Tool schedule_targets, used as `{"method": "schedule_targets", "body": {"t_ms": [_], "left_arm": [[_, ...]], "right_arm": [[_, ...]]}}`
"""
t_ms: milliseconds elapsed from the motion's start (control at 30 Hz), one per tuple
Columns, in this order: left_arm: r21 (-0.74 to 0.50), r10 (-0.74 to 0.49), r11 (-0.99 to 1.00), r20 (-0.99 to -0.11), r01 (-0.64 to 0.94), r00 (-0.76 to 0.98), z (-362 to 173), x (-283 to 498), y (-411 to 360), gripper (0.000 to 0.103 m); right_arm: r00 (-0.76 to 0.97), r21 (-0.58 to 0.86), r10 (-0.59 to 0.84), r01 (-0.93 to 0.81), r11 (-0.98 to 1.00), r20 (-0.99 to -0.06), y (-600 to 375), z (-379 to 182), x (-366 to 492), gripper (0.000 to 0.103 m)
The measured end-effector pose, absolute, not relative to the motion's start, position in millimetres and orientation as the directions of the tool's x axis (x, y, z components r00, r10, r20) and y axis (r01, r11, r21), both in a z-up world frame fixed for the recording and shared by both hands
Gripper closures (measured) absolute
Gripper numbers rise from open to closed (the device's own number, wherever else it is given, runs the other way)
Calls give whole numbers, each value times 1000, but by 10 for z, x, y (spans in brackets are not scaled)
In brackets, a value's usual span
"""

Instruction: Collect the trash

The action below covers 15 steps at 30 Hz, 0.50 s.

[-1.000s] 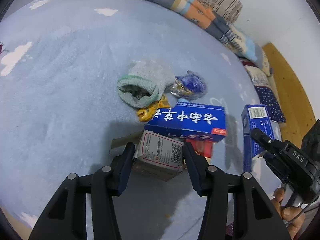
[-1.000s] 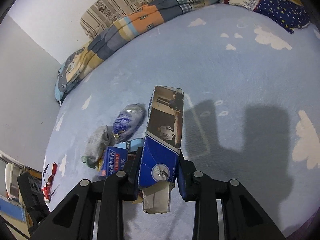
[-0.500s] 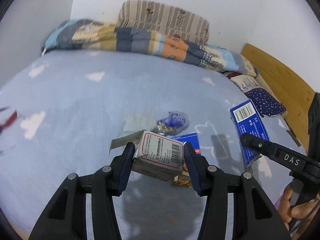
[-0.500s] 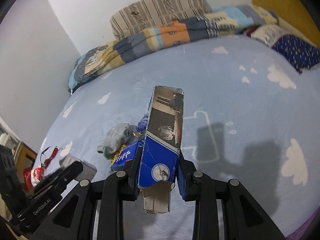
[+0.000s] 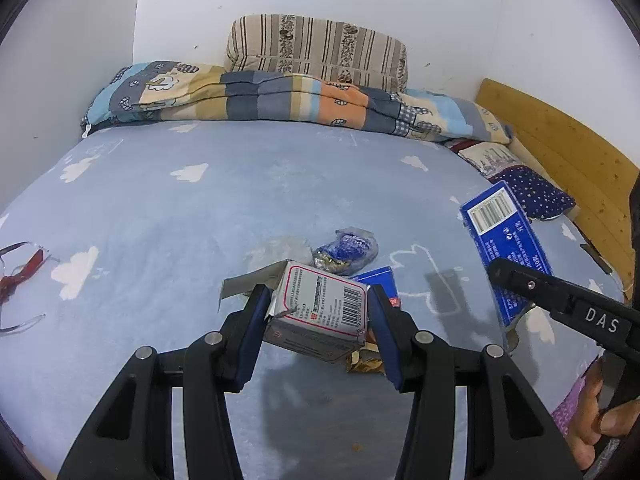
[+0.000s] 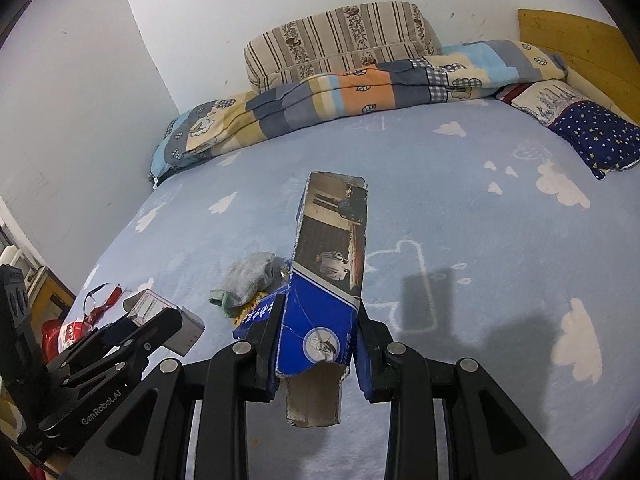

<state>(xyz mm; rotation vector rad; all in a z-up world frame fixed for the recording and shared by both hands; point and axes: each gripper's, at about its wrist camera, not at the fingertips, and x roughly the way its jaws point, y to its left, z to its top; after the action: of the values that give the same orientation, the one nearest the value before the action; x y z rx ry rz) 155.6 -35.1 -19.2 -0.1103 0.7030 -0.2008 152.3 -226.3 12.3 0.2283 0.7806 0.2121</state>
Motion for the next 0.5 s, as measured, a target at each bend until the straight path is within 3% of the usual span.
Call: {"method": "schedule_targets", "body": {"t_ms": [500], "left_arm": [[-109,-164,987,-635,122,755,-220,1523,-385,54]], "right_arm": [[688,260,255,-100,960,-679,-2243,101,1541,72]]}}
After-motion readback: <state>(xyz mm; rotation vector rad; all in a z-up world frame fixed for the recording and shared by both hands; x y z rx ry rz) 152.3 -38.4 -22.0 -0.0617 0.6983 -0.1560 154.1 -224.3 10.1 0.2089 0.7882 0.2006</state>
